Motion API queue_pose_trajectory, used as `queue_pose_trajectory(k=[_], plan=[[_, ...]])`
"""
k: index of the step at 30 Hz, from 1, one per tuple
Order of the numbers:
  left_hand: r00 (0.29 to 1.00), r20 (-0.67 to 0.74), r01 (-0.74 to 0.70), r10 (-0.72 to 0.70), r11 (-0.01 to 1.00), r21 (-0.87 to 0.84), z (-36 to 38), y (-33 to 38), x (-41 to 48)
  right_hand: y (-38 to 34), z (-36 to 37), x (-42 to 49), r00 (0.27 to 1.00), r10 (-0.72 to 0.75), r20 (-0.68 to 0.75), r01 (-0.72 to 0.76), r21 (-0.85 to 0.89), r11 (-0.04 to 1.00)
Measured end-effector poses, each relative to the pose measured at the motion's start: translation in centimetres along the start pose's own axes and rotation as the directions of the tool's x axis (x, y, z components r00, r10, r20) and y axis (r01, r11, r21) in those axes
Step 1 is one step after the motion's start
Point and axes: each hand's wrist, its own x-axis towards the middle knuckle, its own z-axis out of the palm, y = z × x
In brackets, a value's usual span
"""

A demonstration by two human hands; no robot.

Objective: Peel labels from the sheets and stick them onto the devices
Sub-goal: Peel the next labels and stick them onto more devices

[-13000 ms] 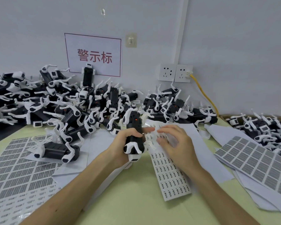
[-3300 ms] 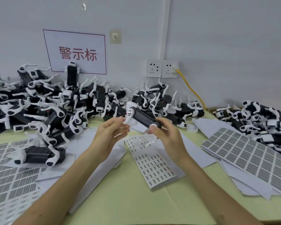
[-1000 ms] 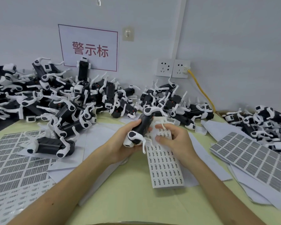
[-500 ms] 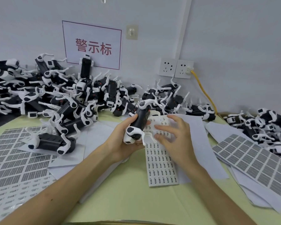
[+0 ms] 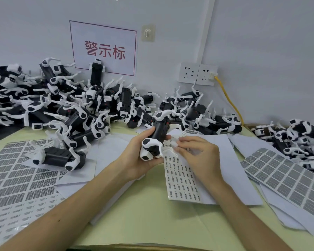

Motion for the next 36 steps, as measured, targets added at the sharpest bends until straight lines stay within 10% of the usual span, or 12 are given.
queue_pose_trajectory(k=[36], plan=[[1.0,0.015,0.001,0.001,0.991,-0.131,0.47,0.05,-0.09,0.55,0.05,0.25,0.996,-0.045,0.075,0.05,-0.057,0.997]])
